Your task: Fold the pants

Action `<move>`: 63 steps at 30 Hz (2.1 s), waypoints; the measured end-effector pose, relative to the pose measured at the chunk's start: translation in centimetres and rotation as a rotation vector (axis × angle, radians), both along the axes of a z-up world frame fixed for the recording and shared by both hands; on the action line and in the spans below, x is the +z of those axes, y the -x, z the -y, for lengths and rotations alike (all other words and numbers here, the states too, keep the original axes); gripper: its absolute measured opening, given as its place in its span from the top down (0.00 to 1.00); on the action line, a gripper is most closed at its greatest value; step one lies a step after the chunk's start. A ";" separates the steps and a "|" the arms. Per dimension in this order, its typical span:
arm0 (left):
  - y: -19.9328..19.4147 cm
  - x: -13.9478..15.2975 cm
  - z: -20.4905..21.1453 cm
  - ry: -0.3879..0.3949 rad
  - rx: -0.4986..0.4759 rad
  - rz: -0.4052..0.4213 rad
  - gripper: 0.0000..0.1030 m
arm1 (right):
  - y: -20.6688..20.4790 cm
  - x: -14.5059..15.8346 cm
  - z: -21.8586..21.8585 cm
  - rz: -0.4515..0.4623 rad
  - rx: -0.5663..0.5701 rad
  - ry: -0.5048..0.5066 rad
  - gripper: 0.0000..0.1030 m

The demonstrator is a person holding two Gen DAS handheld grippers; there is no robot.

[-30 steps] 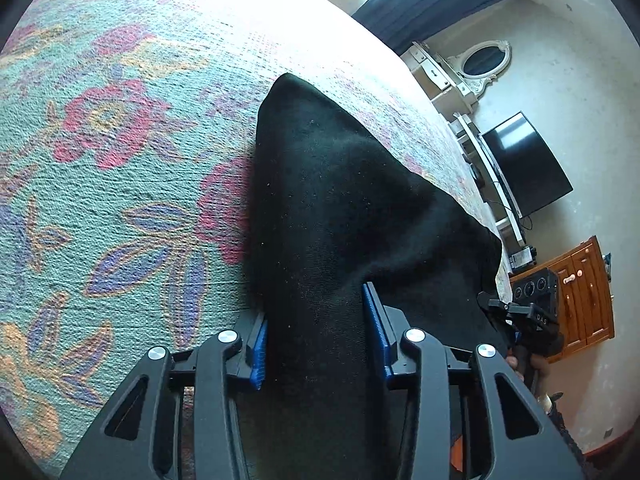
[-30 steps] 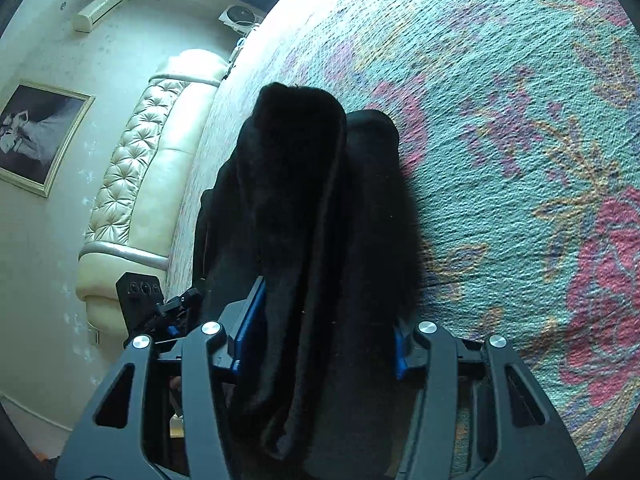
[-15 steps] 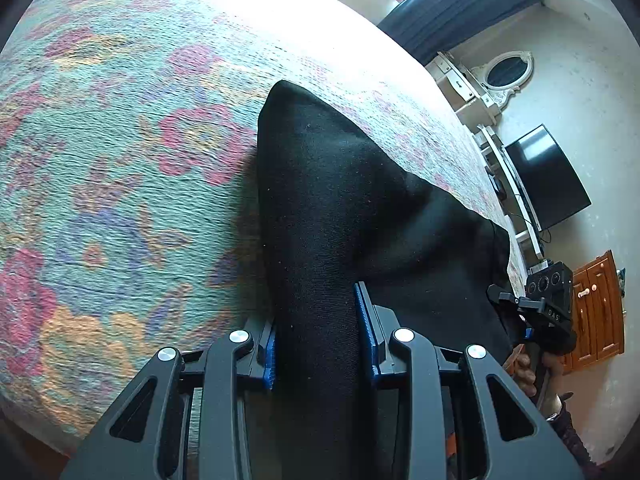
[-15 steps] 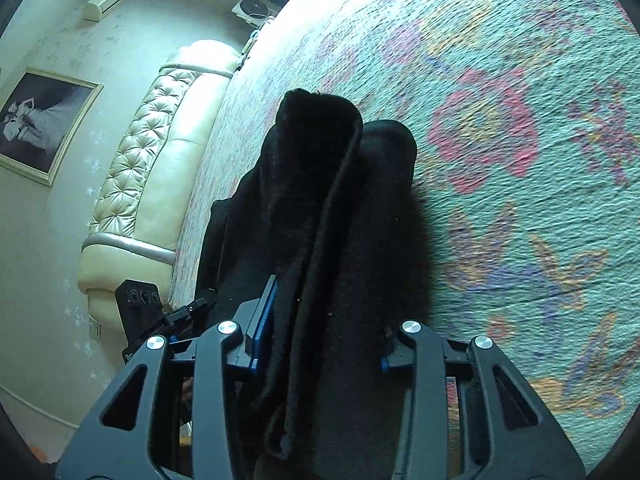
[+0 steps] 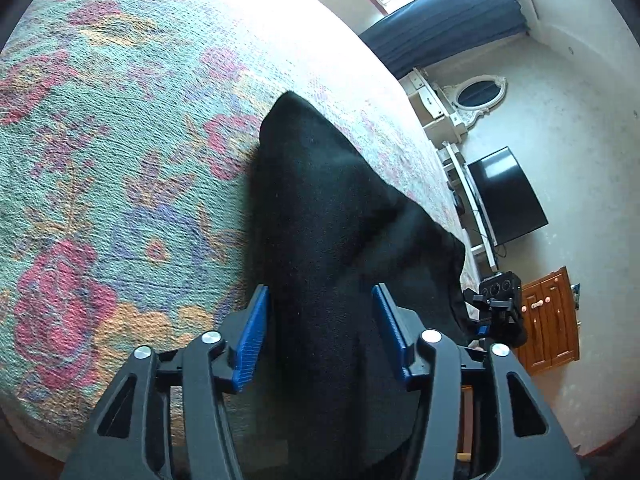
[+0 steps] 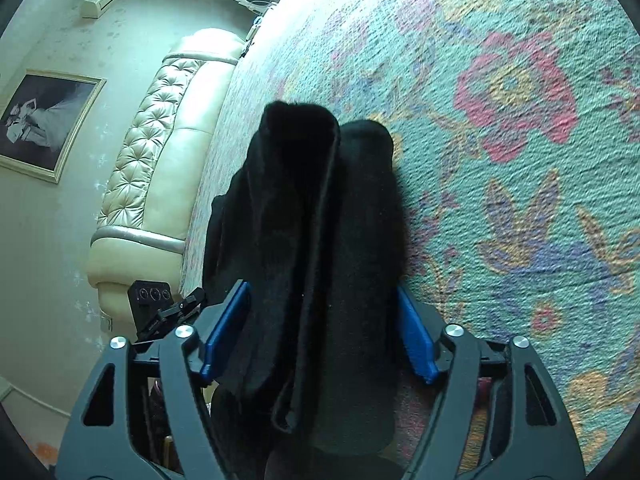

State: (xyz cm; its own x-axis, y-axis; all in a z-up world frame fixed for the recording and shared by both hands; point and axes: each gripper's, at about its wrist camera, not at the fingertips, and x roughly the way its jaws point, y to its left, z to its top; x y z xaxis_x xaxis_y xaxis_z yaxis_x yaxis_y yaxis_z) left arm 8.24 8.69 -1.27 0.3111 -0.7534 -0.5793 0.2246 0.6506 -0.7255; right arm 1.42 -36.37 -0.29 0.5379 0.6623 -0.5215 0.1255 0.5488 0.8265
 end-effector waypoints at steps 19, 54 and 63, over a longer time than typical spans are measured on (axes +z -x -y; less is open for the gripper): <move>-8.2 -1.9 5.4 -0.087 0.006 0.014 0.61 | -7.0 -1.1 0.7 0.009 0.006 -0.021 0.58; -17.2 0.5 6.0 -0.318 0.111 0.128 0.72 | -18.3 0.6 0.5 0.129 -0.077 0.021 0.66; -20.3 0.3 6.3 -0.345 0.123 0.123 0.72 | -21.2 -0.3 0.7 0.128 -0.098 -0.011 0.66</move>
State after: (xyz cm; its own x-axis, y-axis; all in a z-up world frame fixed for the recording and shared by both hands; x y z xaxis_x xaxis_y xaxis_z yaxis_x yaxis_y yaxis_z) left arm 28.54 2.43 -0.93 0.4697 -0.4732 -0.7452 0.2011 0.8793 -0.4317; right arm 22.62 -37.08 -0.54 0.6618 0.6086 -0.4376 0.0712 0.5301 0.8449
